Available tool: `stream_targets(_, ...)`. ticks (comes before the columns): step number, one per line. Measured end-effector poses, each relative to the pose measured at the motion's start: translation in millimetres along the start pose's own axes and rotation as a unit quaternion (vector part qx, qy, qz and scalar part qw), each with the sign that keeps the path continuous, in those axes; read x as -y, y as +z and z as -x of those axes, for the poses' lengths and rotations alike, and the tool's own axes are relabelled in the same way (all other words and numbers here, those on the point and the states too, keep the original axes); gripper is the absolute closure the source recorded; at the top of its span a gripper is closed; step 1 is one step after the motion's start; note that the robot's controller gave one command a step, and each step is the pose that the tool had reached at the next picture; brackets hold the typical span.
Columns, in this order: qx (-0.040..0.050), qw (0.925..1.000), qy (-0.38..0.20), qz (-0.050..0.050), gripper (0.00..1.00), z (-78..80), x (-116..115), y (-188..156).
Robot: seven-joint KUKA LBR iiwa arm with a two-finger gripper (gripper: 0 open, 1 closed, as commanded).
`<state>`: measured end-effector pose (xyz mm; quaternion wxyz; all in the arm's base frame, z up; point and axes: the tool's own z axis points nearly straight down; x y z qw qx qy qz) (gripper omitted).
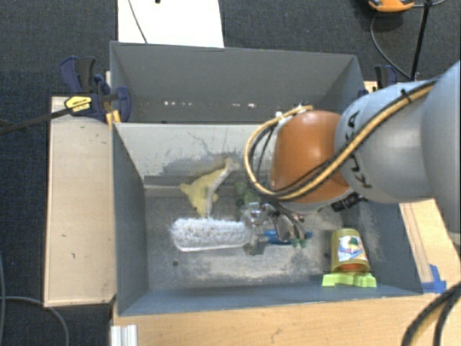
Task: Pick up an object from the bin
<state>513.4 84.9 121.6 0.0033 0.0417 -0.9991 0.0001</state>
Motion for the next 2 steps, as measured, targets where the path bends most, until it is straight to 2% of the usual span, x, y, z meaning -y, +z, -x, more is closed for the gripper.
stream_targets(1, 0.0012, 0.9999, -0.01, 0.001, 1.0, -6.9, 43.9, -59.7)
stream_targets(2, 0.0058, 1.0, -0.002, -0.002, 1.0, -14.2, 66.1, -93.5)
